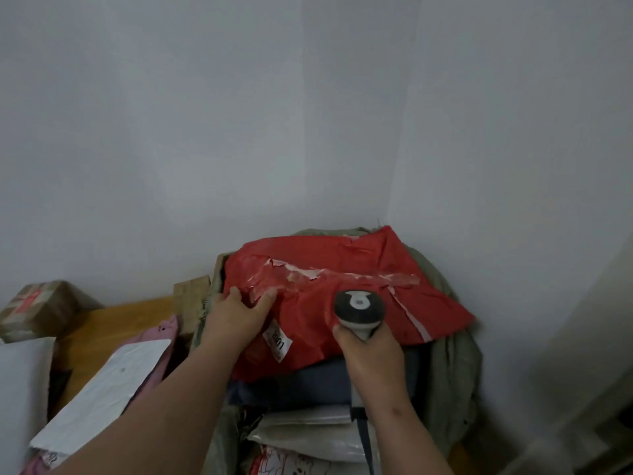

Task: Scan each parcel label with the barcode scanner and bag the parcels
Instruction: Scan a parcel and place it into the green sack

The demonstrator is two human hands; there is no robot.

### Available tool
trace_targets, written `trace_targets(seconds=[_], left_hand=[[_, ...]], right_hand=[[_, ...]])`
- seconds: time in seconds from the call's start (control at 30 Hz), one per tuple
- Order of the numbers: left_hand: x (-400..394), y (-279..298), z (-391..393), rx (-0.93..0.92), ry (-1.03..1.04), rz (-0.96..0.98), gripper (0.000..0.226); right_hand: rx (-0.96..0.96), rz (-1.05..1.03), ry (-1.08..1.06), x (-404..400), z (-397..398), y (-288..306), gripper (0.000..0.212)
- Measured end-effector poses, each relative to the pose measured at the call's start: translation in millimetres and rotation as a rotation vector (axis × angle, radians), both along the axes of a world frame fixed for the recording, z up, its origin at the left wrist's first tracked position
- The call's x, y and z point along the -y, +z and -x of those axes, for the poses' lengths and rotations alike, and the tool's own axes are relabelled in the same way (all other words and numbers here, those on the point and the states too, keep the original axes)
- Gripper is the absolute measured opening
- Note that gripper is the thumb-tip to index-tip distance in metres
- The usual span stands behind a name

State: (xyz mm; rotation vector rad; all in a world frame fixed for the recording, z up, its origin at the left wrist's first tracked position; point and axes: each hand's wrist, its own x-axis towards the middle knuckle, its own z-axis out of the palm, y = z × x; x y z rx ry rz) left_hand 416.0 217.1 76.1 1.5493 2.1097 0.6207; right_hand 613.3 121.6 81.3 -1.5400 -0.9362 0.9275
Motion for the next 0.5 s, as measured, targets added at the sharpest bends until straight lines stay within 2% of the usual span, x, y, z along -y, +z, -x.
trace_targets(seconds=[0.07, 0.17, 0.5], left_hand=[[0.6, -4.9, 4.3, -0.095, -0.024, 0.028, 0.092], [2.4, -9.3, 11.6, -0.134, -0.023, -0.007, 0.082], [29.7, -7.3, 44.0, 0.095, -0.013, -0.227, 0.066]], right_hand=[[0.014, 0.082, 0.028, -4.2, 2.4, -7.7, 0.031], [0.013, 0.163, 0.1, -11.1, 6.4, -9.3, 0.022], [0.067, 0.112, 0.234, 0.5, 44.4, 33.9, 0.021]])
